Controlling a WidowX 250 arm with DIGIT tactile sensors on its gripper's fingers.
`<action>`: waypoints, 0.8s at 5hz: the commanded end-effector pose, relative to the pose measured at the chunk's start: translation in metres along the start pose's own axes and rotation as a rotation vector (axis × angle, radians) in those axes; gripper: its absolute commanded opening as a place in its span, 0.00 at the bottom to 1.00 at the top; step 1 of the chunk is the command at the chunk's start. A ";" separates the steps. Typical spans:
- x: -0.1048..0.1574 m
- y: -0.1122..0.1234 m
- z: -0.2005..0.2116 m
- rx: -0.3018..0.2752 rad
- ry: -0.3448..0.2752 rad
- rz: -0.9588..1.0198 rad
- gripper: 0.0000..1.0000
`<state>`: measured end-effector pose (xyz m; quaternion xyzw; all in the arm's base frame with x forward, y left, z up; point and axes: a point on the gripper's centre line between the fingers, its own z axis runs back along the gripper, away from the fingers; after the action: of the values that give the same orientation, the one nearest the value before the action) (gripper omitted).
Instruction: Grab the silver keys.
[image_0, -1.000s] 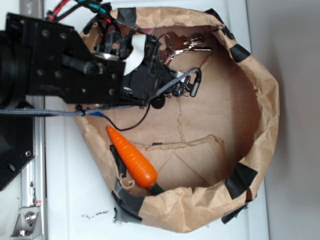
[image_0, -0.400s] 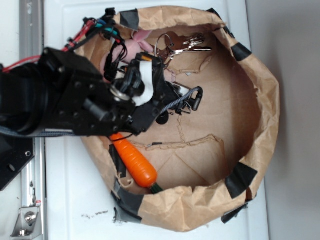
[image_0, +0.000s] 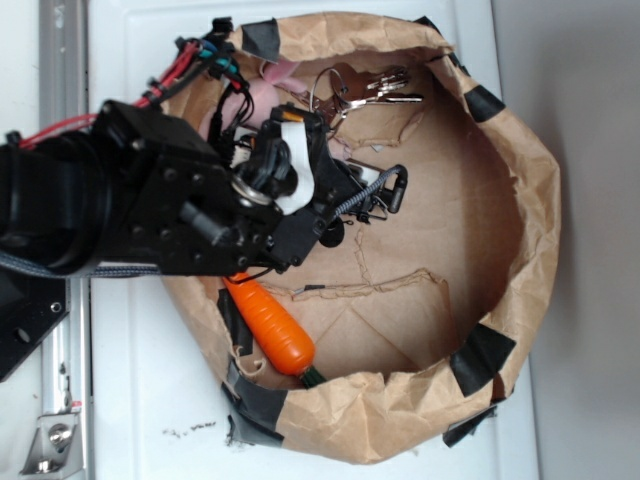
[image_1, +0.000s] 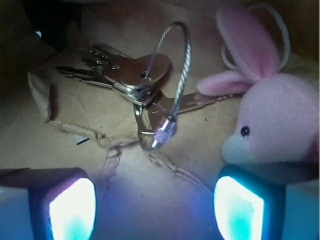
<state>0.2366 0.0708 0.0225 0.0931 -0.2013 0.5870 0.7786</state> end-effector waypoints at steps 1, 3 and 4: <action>0.008 0.031 0.011 0.015 -0.011 0.065 1.00; 0.019 0.032 0.038 0.019 0.041 -0.064 1.00; 0.029 -0.027 0.067 0.053 0.184 -0.090 1.00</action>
<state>0.2554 0.0549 0.0834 0.0779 -0.0903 0.5636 0.8174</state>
